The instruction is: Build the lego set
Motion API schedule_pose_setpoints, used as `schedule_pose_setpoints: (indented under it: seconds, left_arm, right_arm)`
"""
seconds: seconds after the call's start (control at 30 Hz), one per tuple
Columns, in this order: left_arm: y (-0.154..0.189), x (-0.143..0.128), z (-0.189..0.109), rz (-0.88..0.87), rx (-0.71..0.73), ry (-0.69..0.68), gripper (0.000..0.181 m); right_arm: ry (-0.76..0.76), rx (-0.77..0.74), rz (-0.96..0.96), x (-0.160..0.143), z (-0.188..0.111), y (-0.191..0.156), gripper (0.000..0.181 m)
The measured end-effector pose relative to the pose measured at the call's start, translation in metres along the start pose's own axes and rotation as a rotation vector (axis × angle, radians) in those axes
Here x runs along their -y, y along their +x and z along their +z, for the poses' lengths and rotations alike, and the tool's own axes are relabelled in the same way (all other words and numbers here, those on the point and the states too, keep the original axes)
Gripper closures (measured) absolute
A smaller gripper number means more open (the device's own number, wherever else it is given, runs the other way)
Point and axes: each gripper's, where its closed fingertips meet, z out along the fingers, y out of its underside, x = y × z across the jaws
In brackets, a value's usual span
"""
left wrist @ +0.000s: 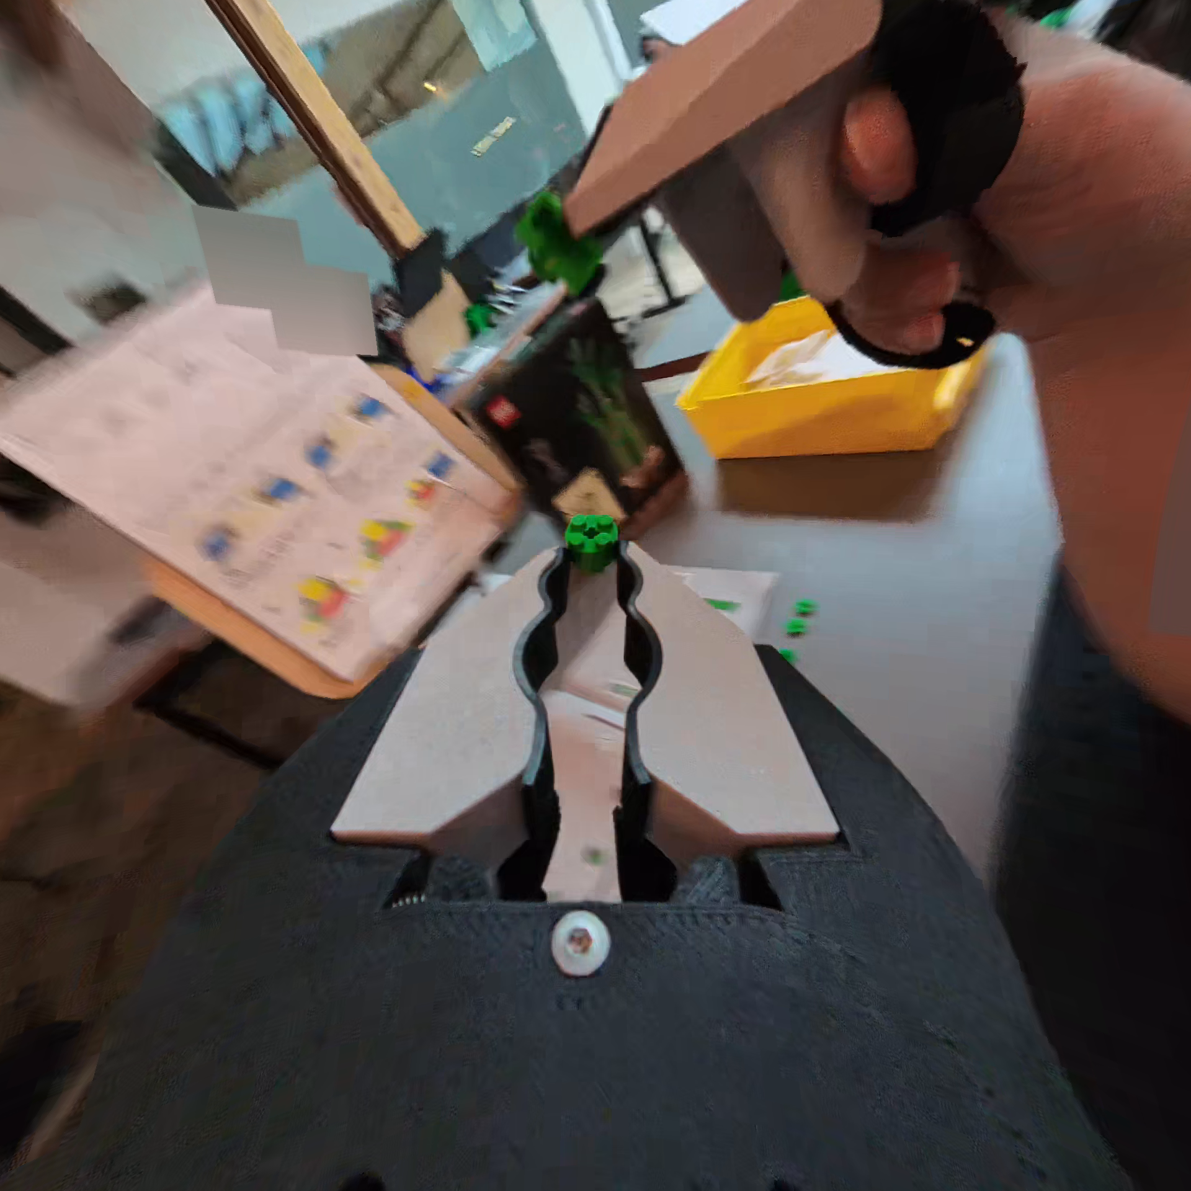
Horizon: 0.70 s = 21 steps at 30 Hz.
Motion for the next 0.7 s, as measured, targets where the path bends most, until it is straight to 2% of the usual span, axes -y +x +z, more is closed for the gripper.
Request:
schedule_pose_setpoints:
  seconds: [0.07, 0.13, 0.17, 0.23, 0.33, 0.4, 0.7]
  left_arm:
    - [0.015, -0.039, 0.004, -0.192, -0.114, -0.017, 0.169]
    - [0.031, -0.07, 0.005, -0.291, -0.213, -0.01, 0.169]
    - [0.039, -0.081, 0.003, -0.318, -0.269, 0.007, 0.169]
    - [0.062, -0.096, -0.007, -0.357, -0.46, 0.039, 0.169]
    - [0.077, -0.108, -0.027, -0.388, -0.683, 0.044, 0.169]
    - [0.082, -0.105, -0.042, -0.373, -0.809, 0.067, 0.169]
    - [0.093, -0.084, -0.081, -0.277, -1.116, 0.033, 0.168]
  right_arm:
    - [-0.182, 0.025, 0.042, -0.032, 0.012, 0.006, 0.177]
    - [-0.322, 0.092, 0.048, -0.063, 0.023, 0.007, 0.177]
    - [-0.413, 0.175, 0.045, -0.081, 0.026, 0.001, 0.177]
    - [-0.595, 0.352, -0.008, -0.117, 0.025, -0.01, 0.177]
    - [-0.825, 0.514, -0.099, -0.158, 0.02, -0.015, 0.176]
    - [-0.887, 0.663, -0.155, -0.165, 0.02, -0.032, 0.177]
    - [-1.082, 0.962, -0.513, -0.152, 0.033, -0.08, 0.176]
